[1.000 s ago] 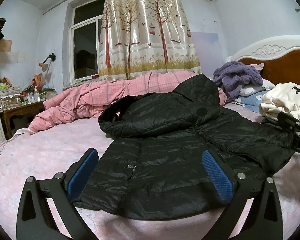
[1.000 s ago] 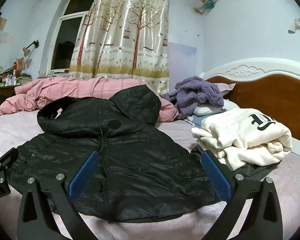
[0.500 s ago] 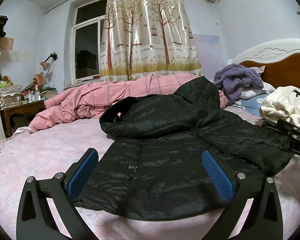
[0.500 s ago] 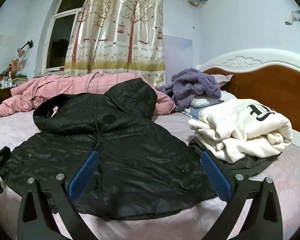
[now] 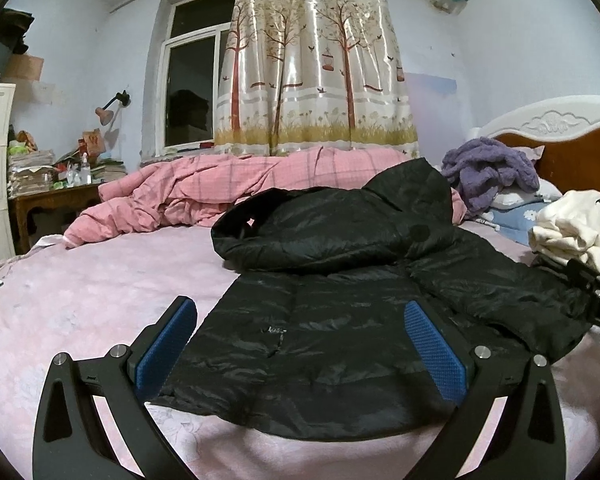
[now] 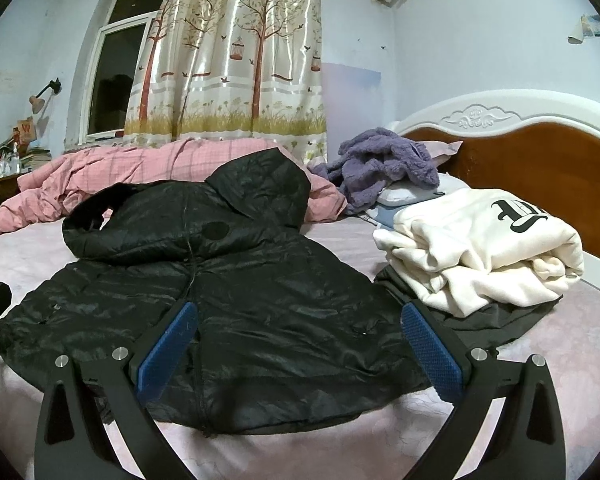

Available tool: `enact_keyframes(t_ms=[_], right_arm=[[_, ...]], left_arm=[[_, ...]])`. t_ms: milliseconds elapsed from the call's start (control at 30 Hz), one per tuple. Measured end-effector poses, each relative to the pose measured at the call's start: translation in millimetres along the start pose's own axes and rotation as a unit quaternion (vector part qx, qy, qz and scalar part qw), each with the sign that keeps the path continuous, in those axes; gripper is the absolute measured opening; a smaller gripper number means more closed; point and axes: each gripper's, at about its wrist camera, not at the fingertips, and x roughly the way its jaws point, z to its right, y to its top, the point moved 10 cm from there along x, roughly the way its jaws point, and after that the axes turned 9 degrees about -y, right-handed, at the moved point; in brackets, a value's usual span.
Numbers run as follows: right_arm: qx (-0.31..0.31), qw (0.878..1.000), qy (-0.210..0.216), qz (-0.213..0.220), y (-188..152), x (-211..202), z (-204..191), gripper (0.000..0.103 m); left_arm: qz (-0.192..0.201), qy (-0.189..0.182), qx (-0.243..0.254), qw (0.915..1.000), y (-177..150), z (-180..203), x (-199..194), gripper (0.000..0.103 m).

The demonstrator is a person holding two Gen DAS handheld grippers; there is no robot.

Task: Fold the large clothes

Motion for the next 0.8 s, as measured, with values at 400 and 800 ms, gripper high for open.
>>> enact_keyframes(t_ms=[400, 800], right_arm=[[-0.006, 1.000, 0.008, -0.001, -3.7, 1.1, -2.0, 0.102], [-0.024, 1.000, 0.015, 0.000, -5.9, -6.1, -12.0, 0.102]], left_arm=[[-0.009, 0.013, 0.007, 0.9998, -0.9, -0.3, -2.6, 0.103], [-0.014, 0.018, 0.005, 0.9997, -0.1, -2.3, 0.1, 0.103]])
